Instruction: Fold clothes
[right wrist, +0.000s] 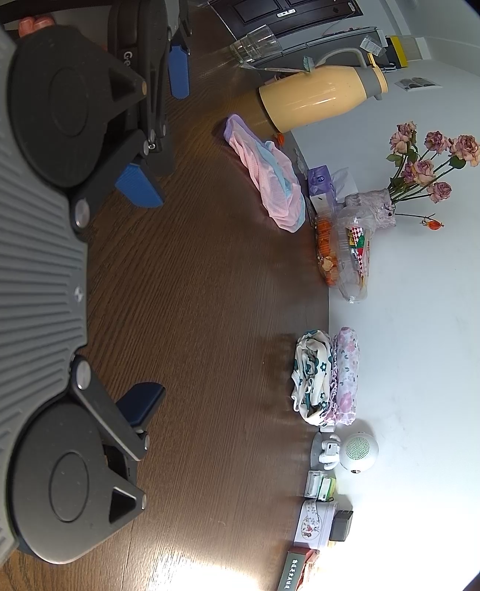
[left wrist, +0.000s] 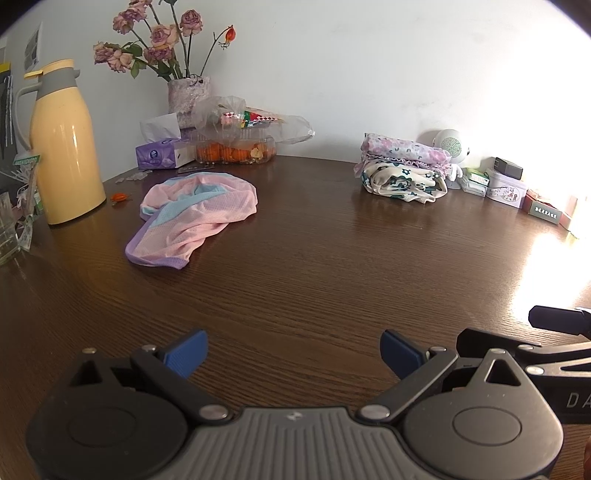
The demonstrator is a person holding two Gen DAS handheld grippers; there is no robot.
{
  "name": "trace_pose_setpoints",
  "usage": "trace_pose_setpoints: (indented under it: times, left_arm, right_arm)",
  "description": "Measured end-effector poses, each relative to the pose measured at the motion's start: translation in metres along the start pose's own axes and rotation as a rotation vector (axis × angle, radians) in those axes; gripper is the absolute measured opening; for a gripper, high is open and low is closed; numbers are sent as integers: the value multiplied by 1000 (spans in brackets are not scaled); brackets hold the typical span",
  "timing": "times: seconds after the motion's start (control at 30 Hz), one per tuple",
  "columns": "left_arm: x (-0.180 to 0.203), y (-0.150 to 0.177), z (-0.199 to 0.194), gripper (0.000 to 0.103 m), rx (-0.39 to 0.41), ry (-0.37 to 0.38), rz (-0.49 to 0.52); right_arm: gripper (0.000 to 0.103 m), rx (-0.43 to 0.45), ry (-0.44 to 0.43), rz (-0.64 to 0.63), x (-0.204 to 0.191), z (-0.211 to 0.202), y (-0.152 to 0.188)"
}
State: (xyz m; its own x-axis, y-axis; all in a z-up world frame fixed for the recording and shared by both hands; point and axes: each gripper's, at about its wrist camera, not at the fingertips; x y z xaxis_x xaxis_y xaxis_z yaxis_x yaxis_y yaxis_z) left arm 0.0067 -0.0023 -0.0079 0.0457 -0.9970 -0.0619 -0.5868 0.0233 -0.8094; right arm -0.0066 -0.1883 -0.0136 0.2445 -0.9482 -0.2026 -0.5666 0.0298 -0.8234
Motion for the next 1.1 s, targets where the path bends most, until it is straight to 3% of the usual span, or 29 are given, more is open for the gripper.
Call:
trace_pose_setpoints:
  times: [1.1]
  left_arm:
    - [1,-4,-2,100,1,2,6]
  right_arm:
    - [103,-7,-5,13,3,1,0]
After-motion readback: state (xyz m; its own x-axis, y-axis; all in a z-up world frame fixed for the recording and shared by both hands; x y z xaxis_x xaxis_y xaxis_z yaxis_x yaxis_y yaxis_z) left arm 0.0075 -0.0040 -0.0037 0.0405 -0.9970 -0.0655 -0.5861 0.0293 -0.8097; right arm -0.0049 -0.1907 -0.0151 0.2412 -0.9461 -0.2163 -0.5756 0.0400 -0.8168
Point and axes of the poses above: each gripper's, at about its wrist camera, not at the fingertips, and z roughly the way its jaws point, x to its right, y to its underside, and after that the axes turned 4 degrees about -y, right-handed
